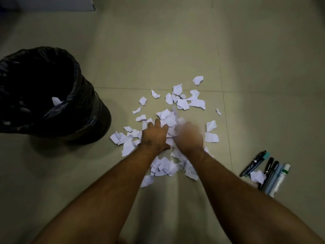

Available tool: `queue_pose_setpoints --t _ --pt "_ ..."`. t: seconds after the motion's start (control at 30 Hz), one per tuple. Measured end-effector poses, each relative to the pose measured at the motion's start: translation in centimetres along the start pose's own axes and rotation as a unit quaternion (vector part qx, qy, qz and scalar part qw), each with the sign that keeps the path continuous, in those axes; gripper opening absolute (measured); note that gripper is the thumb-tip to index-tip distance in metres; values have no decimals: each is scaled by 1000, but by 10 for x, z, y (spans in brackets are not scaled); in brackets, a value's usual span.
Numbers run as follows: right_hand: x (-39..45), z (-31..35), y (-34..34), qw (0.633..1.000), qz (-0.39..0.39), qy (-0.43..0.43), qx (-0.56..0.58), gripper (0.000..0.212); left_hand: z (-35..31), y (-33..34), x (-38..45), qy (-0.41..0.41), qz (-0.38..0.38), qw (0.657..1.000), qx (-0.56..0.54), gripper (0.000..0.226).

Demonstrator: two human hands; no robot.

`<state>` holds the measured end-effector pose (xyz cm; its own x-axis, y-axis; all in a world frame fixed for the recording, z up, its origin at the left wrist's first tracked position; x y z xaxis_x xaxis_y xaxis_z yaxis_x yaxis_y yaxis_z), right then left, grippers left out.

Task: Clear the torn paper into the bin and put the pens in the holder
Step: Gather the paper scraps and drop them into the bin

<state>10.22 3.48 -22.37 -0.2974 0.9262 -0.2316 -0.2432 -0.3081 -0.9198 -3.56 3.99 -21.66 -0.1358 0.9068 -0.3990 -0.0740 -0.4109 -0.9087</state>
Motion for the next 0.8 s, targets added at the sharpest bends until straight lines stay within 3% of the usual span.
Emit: queue_pose_setpoints --t 0.1,0.17,0.23,0.33,0.43,0.53,0.7,0.8 --pt "0 3 0 998 -58 3 1 58 6 0 -5 6 -59 998 6 91" --pt "6 5 -1 999 -35 -8 -5 79 9 0 -1 6 -21 1000 -16 99" --pt "12 6 -1 999 34 -32 -16 84 9 0 7 13 47 998 -36 95" --pt "12 7 -4 996 65 -48 -24 75 5 -2 10 30 65 997 -9 76" --pt "4 8 -2 996 54 -60 -27 69 3 2 1 16 -1 1000 -21 47" --pt "-4 7 4 997 21 -67 -17 49 3 7 -9 7 -39 999 -31 25" --pt "-9 0 11 997 -38 -64 20 24 5 15 -9 -1 -65 994 -93 21" --pt "-9 -3 11 994 -52 -32 89 22 9 12 -9 -70 -70 974 -203 20"
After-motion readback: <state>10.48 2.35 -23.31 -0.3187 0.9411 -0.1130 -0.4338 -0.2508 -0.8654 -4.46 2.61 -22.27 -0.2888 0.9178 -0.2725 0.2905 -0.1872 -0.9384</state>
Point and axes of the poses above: each hand's wrist, its own x-axis towards the middle knuckle, its own y-axis out of the palm, z = x × y, the point moved 1 cm from there along x, towards the middle knuckle, and after that the axes turned 13 degrees about -y, right-handed, at the moved point
